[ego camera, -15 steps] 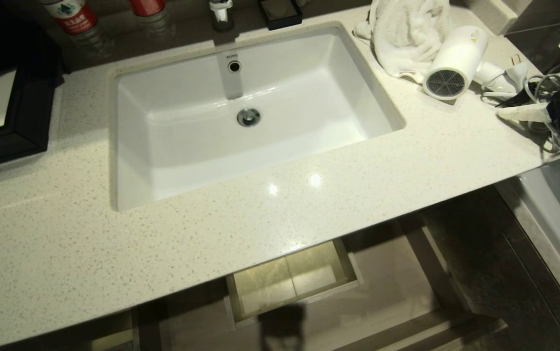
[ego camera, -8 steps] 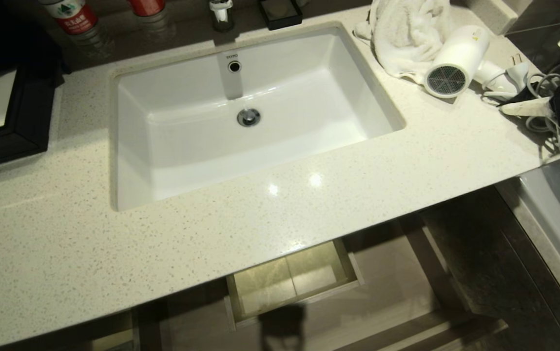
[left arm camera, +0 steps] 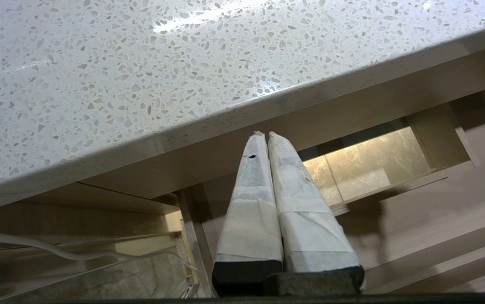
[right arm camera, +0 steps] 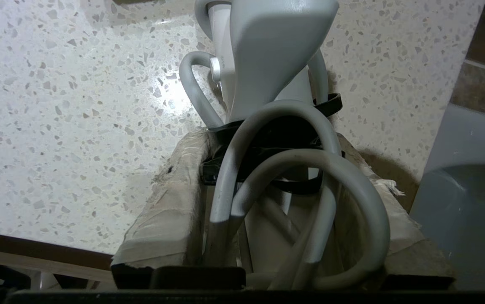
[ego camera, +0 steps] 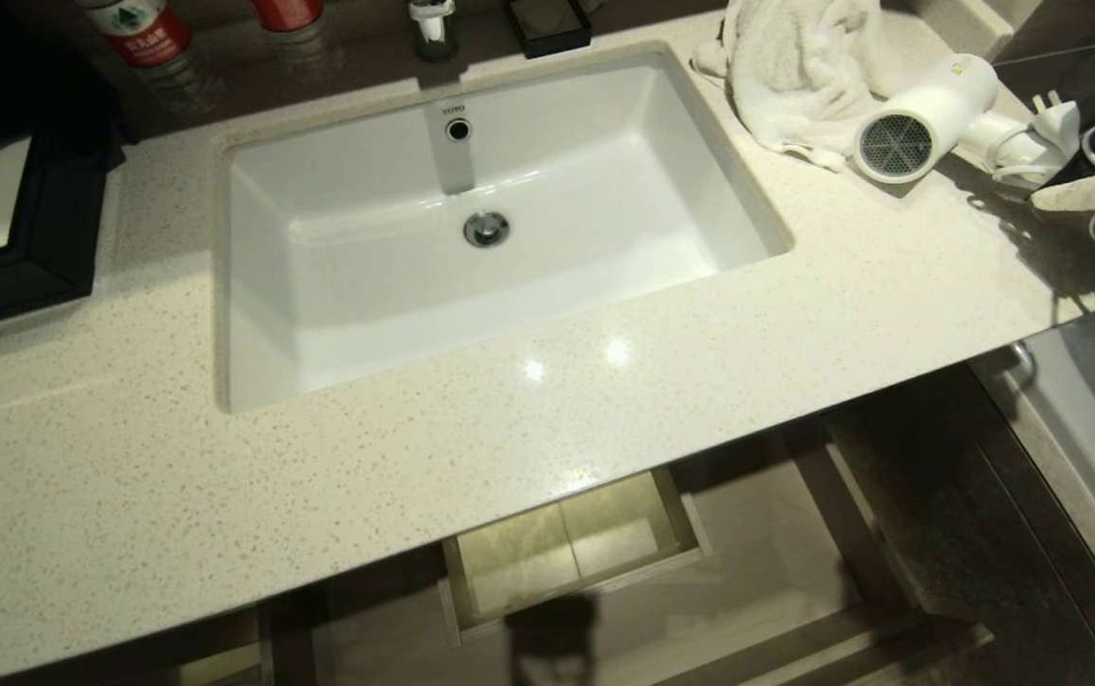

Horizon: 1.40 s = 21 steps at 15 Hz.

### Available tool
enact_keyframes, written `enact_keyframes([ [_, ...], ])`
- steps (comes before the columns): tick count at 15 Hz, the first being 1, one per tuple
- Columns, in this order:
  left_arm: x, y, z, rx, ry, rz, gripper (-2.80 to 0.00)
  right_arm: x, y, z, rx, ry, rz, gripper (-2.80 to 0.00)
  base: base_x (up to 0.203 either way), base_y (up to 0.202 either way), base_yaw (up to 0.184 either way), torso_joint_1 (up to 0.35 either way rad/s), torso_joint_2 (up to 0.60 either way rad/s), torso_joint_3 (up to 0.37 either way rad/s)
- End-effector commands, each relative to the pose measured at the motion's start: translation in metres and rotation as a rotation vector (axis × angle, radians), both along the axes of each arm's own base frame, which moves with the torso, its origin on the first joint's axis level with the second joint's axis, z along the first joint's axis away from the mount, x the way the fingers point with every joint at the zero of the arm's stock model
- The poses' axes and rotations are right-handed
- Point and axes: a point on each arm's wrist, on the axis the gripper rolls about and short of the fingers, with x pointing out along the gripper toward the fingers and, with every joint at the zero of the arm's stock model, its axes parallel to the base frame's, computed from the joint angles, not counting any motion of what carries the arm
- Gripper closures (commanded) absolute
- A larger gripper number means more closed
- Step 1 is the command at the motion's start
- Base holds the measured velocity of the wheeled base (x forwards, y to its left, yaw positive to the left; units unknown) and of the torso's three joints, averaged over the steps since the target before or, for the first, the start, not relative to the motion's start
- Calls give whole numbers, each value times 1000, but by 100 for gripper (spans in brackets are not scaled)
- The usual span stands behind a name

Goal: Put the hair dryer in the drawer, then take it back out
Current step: Pick up the hairdryer, then put it into the drawer

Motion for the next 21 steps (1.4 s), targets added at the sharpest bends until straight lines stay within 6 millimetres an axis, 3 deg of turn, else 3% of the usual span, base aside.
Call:
enact_keyframes([
  [1, 0, 0, 0, 0, 0, 1, 0, -26, 11, 16, -20, -30, -42, 0, 0, 0, 0, 0, 0, 0],
  [9, 0, 0, 0, 0, 0, 1, 0, -85, 35, 34, -48, -66, -104, 0, 0, 0, 0, -22, 29, -7],
  [21, 0, 0, 0, 0, 0, -1, 0, -169, 62, 29, -16, -139, -116, 0, 0, 0, 0, -349, 218, -124],
])
